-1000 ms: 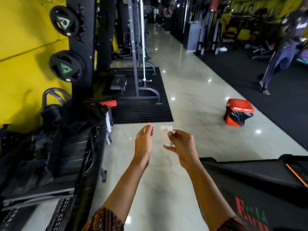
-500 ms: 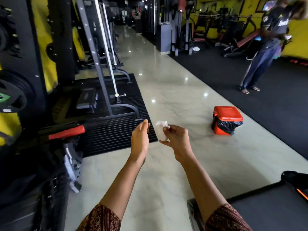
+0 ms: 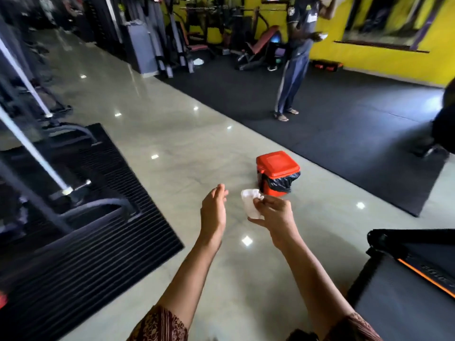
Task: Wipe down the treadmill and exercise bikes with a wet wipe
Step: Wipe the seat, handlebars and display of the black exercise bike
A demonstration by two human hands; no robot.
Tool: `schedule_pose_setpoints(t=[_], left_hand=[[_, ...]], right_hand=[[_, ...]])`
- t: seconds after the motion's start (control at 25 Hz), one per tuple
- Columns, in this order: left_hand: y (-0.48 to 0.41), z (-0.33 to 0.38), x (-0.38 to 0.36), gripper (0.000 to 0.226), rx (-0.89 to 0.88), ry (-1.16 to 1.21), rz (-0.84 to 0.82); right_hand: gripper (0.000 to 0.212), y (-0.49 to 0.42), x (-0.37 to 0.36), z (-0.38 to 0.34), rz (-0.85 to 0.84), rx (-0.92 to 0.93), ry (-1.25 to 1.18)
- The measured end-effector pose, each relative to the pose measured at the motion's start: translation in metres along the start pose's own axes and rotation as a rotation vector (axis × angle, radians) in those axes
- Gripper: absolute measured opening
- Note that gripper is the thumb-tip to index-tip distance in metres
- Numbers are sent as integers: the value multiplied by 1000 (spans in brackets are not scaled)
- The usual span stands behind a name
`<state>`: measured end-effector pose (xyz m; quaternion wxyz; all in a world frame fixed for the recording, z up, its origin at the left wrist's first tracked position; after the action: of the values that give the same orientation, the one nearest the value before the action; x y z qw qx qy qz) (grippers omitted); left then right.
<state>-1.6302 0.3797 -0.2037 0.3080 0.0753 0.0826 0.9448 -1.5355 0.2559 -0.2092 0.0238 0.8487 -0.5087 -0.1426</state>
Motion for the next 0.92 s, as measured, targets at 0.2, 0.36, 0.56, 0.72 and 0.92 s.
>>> schedule_pose_setpoints(t=[0.2, 0.36, 0.56, 0.72, 0.92], left_hand=[[-112, 38, -92, 36, -14, -61, -241], [-181, 53, -187, 27, -28, -102, -402], [-265, 78, -331, 28, -5, -82, -555], [-319, 117, -460, 37, -21, -63, -680], [-372, 129, -582, 36, -32, -116, -783]], right_hand=[[9, -103, 27, -31, 207, 91, -55], [17, -185, 76, -35, 364, 71, -109], [23, -302, 150, -75, 471, 102, -124], [23, -391, 222, -132, 575, 165, -126], [21, -479, 298, -161, 669, 154, -119]])
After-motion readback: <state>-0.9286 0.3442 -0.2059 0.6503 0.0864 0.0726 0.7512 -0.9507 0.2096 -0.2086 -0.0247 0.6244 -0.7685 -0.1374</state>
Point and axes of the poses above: each hand's wrist, its own y-axis away from the middle knuckle, its own x-axis out of the back of the hand, z = x × y, the point moved 7 cm from there along -y, towards the middle knuckle, and after that the axes turned 6 degrees about -y, right-handed, at the moved point
